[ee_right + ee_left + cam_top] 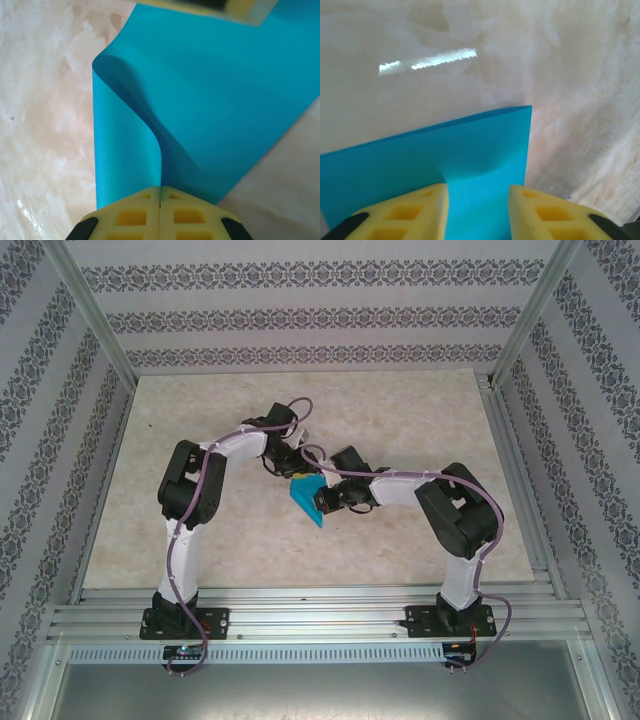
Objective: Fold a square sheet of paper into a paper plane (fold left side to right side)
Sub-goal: Third fold the triangle at the center of the table.
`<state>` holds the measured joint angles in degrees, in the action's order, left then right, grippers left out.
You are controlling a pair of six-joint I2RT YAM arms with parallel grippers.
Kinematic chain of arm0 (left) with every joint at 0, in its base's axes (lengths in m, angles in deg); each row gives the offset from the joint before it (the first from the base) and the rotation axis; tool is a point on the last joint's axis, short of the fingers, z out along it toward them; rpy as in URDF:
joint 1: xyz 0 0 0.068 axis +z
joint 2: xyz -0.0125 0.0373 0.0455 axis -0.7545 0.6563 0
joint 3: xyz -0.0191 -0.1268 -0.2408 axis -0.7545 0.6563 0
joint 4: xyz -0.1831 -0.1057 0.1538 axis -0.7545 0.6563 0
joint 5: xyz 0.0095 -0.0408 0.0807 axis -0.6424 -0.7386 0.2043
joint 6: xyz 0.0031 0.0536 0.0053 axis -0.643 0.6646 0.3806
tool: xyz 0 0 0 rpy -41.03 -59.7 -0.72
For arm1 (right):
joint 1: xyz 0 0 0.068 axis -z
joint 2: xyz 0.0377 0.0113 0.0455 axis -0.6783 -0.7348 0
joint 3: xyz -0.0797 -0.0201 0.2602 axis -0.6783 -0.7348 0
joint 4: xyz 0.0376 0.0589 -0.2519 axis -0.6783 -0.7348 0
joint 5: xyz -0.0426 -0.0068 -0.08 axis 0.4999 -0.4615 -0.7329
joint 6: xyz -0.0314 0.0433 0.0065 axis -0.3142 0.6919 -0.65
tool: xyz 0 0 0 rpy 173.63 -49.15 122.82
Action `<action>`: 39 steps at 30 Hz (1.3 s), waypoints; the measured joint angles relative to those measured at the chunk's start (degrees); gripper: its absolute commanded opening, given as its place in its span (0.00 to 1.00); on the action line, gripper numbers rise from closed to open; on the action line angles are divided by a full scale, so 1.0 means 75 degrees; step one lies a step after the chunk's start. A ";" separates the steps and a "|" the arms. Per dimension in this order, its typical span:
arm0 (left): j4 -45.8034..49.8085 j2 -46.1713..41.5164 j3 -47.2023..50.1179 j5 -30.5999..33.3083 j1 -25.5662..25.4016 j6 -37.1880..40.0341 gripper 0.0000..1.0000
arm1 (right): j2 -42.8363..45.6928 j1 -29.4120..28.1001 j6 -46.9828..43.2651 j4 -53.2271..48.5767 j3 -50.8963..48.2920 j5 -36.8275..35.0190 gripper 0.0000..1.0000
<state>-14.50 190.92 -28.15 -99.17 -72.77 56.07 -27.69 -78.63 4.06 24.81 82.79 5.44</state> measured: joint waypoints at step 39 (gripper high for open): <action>-0.3165 -0.2235 0.3943 -0.0425 -0.0122 -0.2649 0.24 | -0.0108 -0.0111 -0.0038 0.0023 0.0125 0.0029 0.02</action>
<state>-38.24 174.16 1.42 -102.37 -73.69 36.20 -28.50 -79.47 3.78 24.99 83.73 5.66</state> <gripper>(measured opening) 0.236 0.042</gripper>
